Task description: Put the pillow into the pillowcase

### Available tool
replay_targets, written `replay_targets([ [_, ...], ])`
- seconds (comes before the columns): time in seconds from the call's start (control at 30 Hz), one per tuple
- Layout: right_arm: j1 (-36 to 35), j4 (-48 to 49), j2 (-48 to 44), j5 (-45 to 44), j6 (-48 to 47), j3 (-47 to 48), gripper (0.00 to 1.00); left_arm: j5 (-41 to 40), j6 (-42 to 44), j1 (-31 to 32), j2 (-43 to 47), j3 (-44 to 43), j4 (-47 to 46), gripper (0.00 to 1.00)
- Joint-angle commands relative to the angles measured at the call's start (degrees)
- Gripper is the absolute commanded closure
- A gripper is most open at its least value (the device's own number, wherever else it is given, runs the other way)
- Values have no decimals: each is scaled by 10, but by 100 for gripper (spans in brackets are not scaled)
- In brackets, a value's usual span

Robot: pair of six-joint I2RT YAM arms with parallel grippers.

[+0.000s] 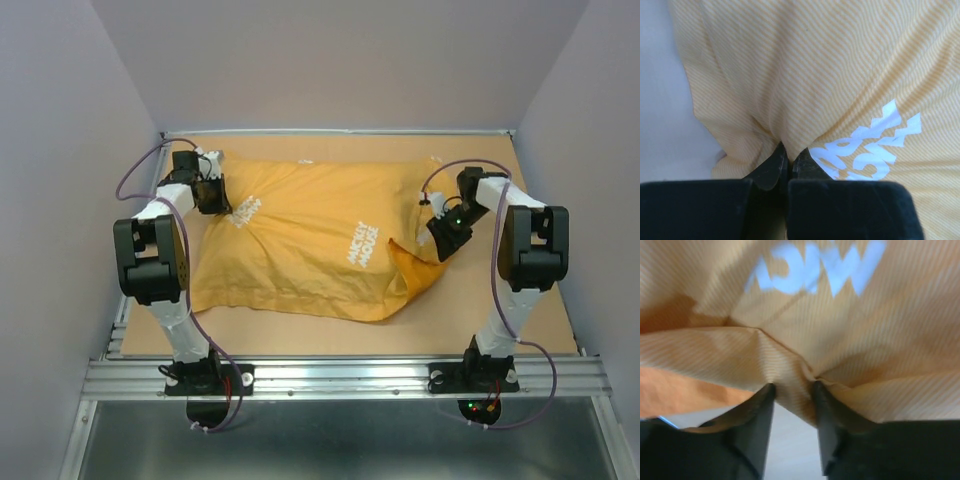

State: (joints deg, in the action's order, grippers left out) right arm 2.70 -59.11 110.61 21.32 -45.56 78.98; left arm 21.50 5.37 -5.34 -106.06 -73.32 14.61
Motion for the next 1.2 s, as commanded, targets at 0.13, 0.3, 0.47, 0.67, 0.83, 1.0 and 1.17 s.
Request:
replay_targets([
  [0.13, 118, -6, -71, -138, -146, 0, 99, -66, 12, -64, -10, -17, 15, 100],
  [0.3, 185, 51, -54, -197, -174, 56, 97, -48, 15, -84, -18, -37, 19, 100],
  [0.47, 180, 29, -79, -138, -157, 90, 17, 56, 43, -83, 36, -27, 17, 39],
  [0.67, 125, 2, -180, -107, -185, -7, 10, 69, 204, -83, 140, -23, 95, 1],
  [0.83, 60, -2, -252, -124, -198, -164, 10, 4, 386, -102, 225, 43, 240, 1],
  [1.0, 40, 39, -286, -141, -183, -248, 8, -48, 545, -132, 308, 203, 288, 1],
  [1.17, 13, 87, -304, -153, -154, -299, 0, -92, 584, -132, 367, 338, 240, 1],
])
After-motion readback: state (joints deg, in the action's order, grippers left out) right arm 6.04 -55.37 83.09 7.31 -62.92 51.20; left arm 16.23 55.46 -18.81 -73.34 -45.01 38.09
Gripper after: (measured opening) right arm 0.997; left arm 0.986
